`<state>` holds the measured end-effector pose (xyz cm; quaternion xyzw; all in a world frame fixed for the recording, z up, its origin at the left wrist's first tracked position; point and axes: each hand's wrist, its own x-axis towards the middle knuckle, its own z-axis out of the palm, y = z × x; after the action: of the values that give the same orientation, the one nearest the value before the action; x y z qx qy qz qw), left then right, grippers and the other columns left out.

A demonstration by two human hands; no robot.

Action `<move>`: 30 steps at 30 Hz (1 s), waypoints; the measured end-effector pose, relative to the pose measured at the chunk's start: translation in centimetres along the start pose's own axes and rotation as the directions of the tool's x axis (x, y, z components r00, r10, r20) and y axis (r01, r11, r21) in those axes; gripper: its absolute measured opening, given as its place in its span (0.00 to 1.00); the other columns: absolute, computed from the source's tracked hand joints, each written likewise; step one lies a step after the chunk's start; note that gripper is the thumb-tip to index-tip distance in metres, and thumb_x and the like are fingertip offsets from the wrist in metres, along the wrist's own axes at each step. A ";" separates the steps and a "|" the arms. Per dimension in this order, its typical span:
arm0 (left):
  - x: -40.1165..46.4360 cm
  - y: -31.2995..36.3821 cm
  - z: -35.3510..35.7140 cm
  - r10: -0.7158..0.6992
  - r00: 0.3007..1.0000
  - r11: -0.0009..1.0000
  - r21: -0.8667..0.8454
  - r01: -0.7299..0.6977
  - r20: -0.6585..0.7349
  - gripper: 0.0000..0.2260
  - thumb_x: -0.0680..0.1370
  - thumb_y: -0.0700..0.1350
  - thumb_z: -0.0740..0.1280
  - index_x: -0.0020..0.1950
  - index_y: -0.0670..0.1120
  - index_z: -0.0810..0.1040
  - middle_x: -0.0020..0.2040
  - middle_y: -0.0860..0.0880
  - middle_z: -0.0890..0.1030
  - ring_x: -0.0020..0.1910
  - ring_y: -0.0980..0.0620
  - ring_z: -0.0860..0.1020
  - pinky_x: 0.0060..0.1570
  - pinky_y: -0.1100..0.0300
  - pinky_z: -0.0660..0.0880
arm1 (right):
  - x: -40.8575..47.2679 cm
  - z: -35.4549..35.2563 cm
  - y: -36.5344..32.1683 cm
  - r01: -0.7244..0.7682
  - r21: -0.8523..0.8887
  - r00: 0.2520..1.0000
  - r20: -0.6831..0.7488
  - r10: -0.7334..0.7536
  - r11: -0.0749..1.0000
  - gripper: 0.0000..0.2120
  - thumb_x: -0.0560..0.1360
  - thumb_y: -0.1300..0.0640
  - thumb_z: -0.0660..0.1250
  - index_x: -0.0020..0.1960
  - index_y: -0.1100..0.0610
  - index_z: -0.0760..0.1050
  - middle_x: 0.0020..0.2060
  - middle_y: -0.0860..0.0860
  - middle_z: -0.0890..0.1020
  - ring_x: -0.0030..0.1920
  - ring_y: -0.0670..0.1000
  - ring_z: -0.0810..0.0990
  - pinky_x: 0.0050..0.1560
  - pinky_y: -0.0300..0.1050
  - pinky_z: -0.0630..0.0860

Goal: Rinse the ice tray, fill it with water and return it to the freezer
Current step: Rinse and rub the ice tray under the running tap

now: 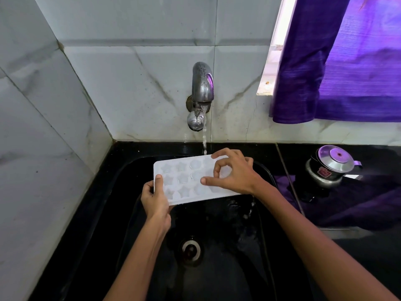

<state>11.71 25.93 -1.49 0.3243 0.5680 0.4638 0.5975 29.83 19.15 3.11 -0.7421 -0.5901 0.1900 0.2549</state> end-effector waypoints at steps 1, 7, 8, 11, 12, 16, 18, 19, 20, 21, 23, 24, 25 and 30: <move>-0.1 -0.1 0.0 0.002 1.000 1.000 0.008 -0.002 0.008 0.08 0.79 0.50 0.64 0.43 0.47 0.71 0.44 0.47 0.80 0.40 0.49 0.79 0.44 0.48 0.78 | 0.2 0.0 0.0 -0.001 0.004 1.000 -0.018 0.001 1.000 0.19 0.61 0.30 0.70 0.31 0.46 0.73 0.58 0.35 0.71 0.65 0.41 0.62 0.64 0.48 0.50; -1.0 -0.6 0.1 -0.012 0.999 1.000 0.027 0.010 0.050 0.07 0.78 0.51 0.64 0.44 0.48 0.73 0.44 0.47 0.81 0.41 0.49 0.80 0.44 0.47 0.79 | 1.3 0.9 -0.6 0.031 -0.139 0.997 0.072 -0.022 0.990 0.13 0.71 0.37 0.67 0.51 0.42 0.76 0.66 0.43 0.66 0.71 0.49 0.57 0.66 0.51 0.49; -1.1 -0.5 0.1 -0.011 0.998 1.000 0.026 0.009 0.058 0.08 0.79 0.50 0.64 0.44 0.48 0.73 0.44 0.47 0.81 0.40 0.49 0.80 0.44 0.48 0.79 | 1.4 1.1 -0.7 0.028 -0.179 0.995 0.102 -0.010 0.984 0.15 0.72 0.36 0.65 0.54 0.42 0.76 0.68 0.44 0.64 0.72 0.51 0.55 0.67 0.53 0.49; -1.4 -0.3 0.2 0.004 0.998 1.000 0.019 -0.005 0.070 0.08 0.79 0.50 0.64 0.43 0.47 0.72 0.42 0.48 0.80 0.39 0.50 0.80 0.41 0.51 0.79 | 1.5 1.4 -1.0 0.026 -0.264 0.992 0.127 0.008 0.964 0.15 0.74 0.37 0.62 0.56 0.40 0.76 0.73 0.46 0.59 0.73 0.54 0.50 0.69 0.58 0.48; -1.4 -0.3 0.1 0.010 0.998 1.000 0.021 -0.012 0.068 0.08 0.79 0.49 0.63 0.43 0.47 0.72 0.42 0.48 0.80 0.38 0.50 0.80 0.40 0.52 0.79 | 1.5 1.4 -1.1 0.034 -0.273 0.993 0.116 -0.002 0.961 0.13 0.75 0.38 0.62 0.56 0.40 0.77 0.73 0.45 0.58 0.73 0.54 0.50 0.69 0.59 0.49; -1.5 -0.3 0.0 0.009 0.997 1.000 0.025 -0.011 0.074 0.08 0.79 0.49 0.63 0.43 0.47 0.72 0.42 0.48 0.81 0.40 0.50 0.80 0.42 0.50 0.79 | 1.6 1.5 -1.5 0.061 -0.301 0.997 -0.034 -0.075 0.952 0.11 0.70 0.40 0.69 0.47 0.45 0.83 0.71 0.43 0.62 0.72 0.51 0.55 0.67 0.57 0.57; -1.5 -0.4 -0.1 0.006 0.997 1.000 0.023 -0.008 0.080 0.08 0.79 0.49 0.63 0.43 0.47 0.71 0.42 0.49 0.81 0.40 0.50 0.80 0.42 0.50 0.79 | 1.7 1.3 -1.6 0.054 -0.323 0.995 -0.062 -0.078 0.945 0.12 0.69 0.39 0.70 0.46 0.44 0.82 0.72 0.42 0.61 0.72 0.51 0.55 0.66 0.57 0.58; -1.4 -0.4 -0.1 0.005 0.997 1.000 0.023 -0.006 0.083 0.08 0.79 0.49 0.63 0.43 0.47 0.71 0.42 0.49 0.81 0.40 0.50 0.80 0.43 0.50 0.79 | 1.8 1.3 -1.6 0.058 -0.347 0.996 -0.038 -0.076 0.936 0.13 0.69 0.38 0.69 0.49 0.43 0.82 0.73 0.43 0.59 0.72 0.52 0.53 0.67 0.58 0.57; -1.4 -0.3 -0.1 0.003 0.996 1.000 0.022 -0.005 0.086 0.08 0.79 0.49 0.63 0.43 0.47 0.71 0.42 0.49 0.81 0.40 0.49 0.80 0.43 0.49 0.79 | 1.8 1.3 -1.6 0.064 -0.372 0.998 0.001 -0.068 0.926 0.14 0.71 0.37 0.67 0.52 0.42 0.81 0.74 0.44 0.57 0.73 0.53 0.51 0.68 0.59 0.56; -1.3 -0.3 -0.2 0.003 0.996 1.000 0.022 -0.005 0.087 0.08 0.79 0.49 0.63 0.43 0.47 0.71 0.42 0.48 0.81 0.40 0.49 0.80 0.43 0.49 0.78 | 1.8 1.3 -1.6 0.069 -0.387 0.997 0.042 -0.058 0.919 0.15 0.73 0.38 0.65 0.55 0.41 0.80 0.75 0.45 0.54 0.74 0.55 0.49 0.69 0.61 0.54; -1.3 -0.3 -0.3 0.005 0.996 1.000 0.024 -0.007 0.094 0.08 0.79 0.49 0.63 0.43 0.47 0.71 0.42 0.48 0.81 0.40 0.49 0.80 0.42 0.50 0.79 | 1.7 1.3 -1.6 0.084 -0.392 0.995 0.087 -0.054 0.916 0.14 0.75 0.40 0.64 0.57 0.42 0.80 0.76 0.46 0.52 0.74 0.56 0.46 0.70 0.62 0.50; -1.3 -0.3 -0.3 0.007 0.995 1.000 0.025 -0.010 0.098 0.08 0.79 0.49 0.63 0.43 0.47 0.71 0.42 0.48 0.81 0.40 0.49 0.80 0.40 0.52 0.79 | 1.6 1.3 -1.7 0.094 -0.389 0.994 0.080 -0.068 0.916 0.13 0.74 0.40 0.65 0.55 0.43 0.81 0.76 0.46 0.52 0.74 0.56 0.47 0.70 0.61 0.50; -1.3 -0.3 -0.4 0.010 0.995 1.000 0.026 -0.012 0.100 0.08 0.79 0.49 0.63 0.43 0.47 0.71 0.42 0.48 0.81 0.40 0.50 0.80 0.38 0.53 0.78 | 1.6 1.3 -1.7 0.100 -0.382 0.995 0.054 -0.085 0.919 0.12 0.73 0.40 0.67 0.51 0.43 0.82 0.75 0.45 0.54 0.74 0.55 0.48 0.70 0.60 0.50; -1.6 -0.2 -0.4 0.008 0.994 1.000 0.014 -0.010 0.107 0.08 0.79 0.49 0.63 0.44 0.47 0.72 0.42 0.48 0.81 0.39 0.50 0.80 0.37 0.54 0.78 | 1.8 0.6 -1.9 0.046 -0.395 0.999 0.003 -0.048 0.918 0.15 0.67 0.35 0.69 0.48 0.42 0.82 0.76 0.44 0.52 0.74 0.56 0.47 0.69 0.61 0.49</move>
<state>11.44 24.35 -1.11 0.3554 0.5371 0.4445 0.6225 28.40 21.35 3.79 -0.7645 -0.6331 0.0587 0.1065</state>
